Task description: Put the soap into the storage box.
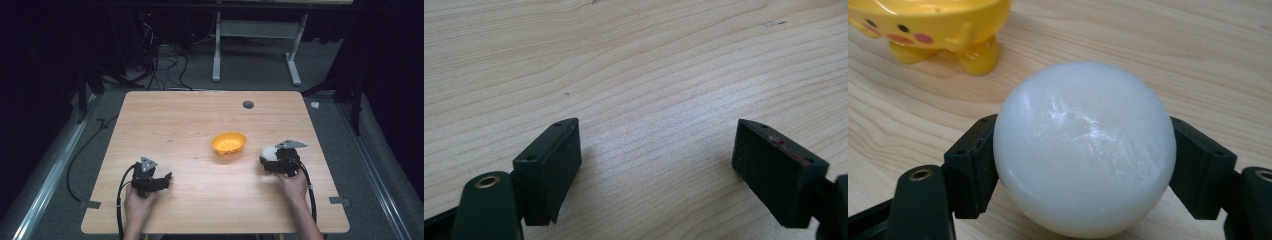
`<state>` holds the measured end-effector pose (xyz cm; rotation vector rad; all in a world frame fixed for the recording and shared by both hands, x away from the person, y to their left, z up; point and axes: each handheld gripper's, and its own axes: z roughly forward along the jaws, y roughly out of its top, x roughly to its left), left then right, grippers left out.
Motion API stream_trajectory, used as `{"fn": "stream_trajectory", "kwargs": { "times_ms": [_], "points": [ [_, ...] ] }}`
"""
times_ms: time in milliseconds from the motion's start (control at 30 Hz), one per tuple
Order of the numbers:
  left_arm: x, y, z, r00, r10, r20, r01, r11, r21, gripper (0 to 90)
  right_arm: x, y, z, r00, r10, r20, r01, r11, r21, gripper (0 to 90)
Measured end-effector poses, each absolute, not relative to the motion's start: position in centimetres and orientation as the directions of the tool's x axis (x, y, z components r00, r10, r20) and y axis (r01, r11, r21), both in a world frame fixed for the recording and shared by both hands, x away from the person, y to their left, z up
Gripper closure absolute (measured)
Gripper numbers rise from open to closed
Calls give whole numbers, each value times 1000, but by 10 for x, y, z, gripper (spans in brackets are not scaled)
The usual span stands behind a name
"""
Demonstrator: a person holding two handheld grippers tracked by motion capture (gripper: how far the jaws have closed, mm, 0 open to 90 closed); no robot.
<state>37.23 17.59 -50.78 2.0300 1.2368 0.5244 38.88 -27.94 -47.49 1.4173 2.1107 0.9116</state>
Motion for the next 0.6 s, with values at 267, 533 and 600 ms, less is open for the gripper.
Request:
{"fn": "stream_trajectory", "kwargs": {
  "times_ms": [267,533,600],
  "points": [
    [372,176,-508,465,885,-14,606,-307,734,202,388,-267,-467,-416,909,21,622,268,735,249],
    [372,176,-508,465,885,-13,605,-307,735,202,387,-260,-459,-438,899,22,606,277,746,249],
    [372,176,-508,465,885,-13,605,-307,735,202,387,-258,-458,-441,897,25,607,277,745,249]
  ]
}}
